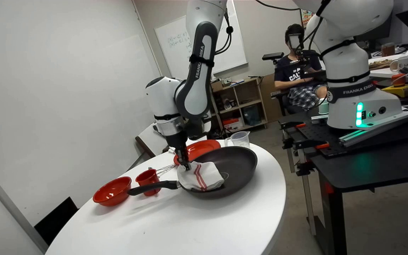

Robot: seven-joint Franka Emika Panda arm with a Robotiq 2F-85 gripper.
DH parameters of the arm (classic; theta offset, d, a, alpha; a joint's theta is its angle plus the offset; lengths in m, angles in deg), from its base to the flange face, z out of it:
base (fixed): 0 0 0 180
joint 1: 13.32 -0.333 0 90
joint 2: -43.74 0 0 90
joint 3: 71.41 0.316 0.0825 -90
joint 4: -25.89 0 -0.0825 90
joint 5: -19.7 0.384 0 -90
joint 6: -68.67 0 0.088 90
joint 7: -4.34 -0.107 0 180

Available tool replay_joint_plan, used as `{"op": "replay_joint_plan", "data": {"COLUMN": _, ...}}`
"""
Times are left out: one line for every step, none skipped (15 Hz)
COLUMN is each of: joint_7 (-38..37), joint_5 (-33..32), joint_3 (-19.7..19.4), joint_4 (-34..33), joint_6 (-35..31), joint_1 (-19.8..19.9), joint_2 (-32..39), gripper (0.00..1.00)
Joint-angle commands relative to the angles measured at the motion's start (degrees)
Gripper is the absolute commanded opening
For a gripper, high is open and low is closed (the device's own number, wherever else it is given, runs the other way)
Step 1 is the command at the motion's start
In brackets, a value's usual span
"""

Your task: Use the white and red towel to wipe the black pan

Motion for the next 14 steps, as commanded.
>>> {"op": "replay_joint_plan", "data": {"joint_7": 2.4, "joint_5": 3.4, "joint_3": 2.3, "joint_4": 2.9, "joint_6": 7.9, "joint_1": 1.7, "joint_2": -6.6, "gripper": 0.03}}
{"op": "replay_joint_plan", "data": {"joint_7": 3.1, "joint_5": 4.8, "joint_3": 3.3, "joint_4": 3.3, "joint_6": 11.2, "joint_1": 2.3, "joint_2": -8.3, "gripper": 0.03}}
{"op": "replay_joint_plan", "data": {"joint_7": 4.2, "joint_5": 6.3, "joint_3": 4.4, "joint_4": 3.7, "joint_6": 14.6, "joint_1": 2.9, "joint_2": -10.1, "gripper": 0.03}}
{"op": "replay_joint_plan", "data": {"joint_7": 5.6, "joint_5": 8.2, "joint_3": 5.7, "joint_4": 4.0, "joint_6": 17.8, "joint_1": 3.5, "joint_2": -12.0, "gripper": 0.03}}
{"op": "replay_joint_plan", "data": {"joint_7": 6.5, "joint_5": 9.6, "joint_3": 6.6, "joint_4": 4.2, "joint_6": 20.4, "joint_1": 3.9, "joint_2": -13.6, "gripper": 0.03}}
{"op": "replay_joint_plan", "data": {"joint_7": 7.4, "joint_5": 11.0, "joint_3": 7.5, "joint_4": 4.1, "joint_6": 22.3, "joint_1": 4.0, "joint_2": -15.0, "gripper": 0.03}}
{"op": "replay_joint_plan", "data": {"joint_7": 7.9, "joint_5": 12.1, "joint_3": 8.3, "joint_4": 3.9, "joint_6": 23.7, "joint_1": 4.0, "joint_2": -16.1, "gripper": 0.03}}
{"op": "replay_joint_plan", "data": {"joint_7": 8.6, "joint_5": 13.4, "joint_3": 9.3, "joint_4": 3.5, "joint_6": 24.6, "joint_1": 3.9, "joint_2": -16.9, "gripper": 0.03}}
{"op": "replay_joint_plan", "data": {"joint_7": 9.2, "joint_5": 14.8, "joint_3": 10.1, "joint_4": 3.1, "joint_6": 25.5, "joint_1": 3.7, "joint_2": -17.6, "gripper": 0.03}}
{"op": "replay_joint_plan", "data": {"joint_7": 9.6, "joint_5": 16.0, "joint_3": 11.0, "joint_4": 2.3, "joint_6": 26.2, "joint_1": 3.4, "joint_2": -17.8, "gripper": 0.03}}
{"op": "replay_joint_plan", "data": {"joint_7": 10.0, "joint_5": 16.8, "joint_3": 11.7, "joint_4": 1.6, "joint_6": 26.6, "joint_1": 3.2, "joint_2": -17.9, "gripper": 0.03}}
{"op": "replay_joint_plan", "data": {"joint_7": 10.1, "joint_5": 17.2, "joint_3": 12.3, "joint_4": 0.6, "joint_6": 26.7, "joint_1": 2.8, "joint_2": -17.6, "gripper": 0.03}}
{"op": "replay_joint_plan", "data": {"joint_7": 10.2, "joint_5": 17.6, "joint_3": 12.8, "joint_4": 0.0, "joint_6": 26.5, "joint_1": 2.5, "joint_2": -17.5, "gripper": 0.03}}
{"op": "replay_joint_plan", "data": {"joint_7": 10.2, "joint_5": 17.8, "joint_3": 13.2, "joint_4": -0.7, "joint_6": 26.1, "joint_1": 2.2, "joint_2": -17.1, "gripper": 0.03}}
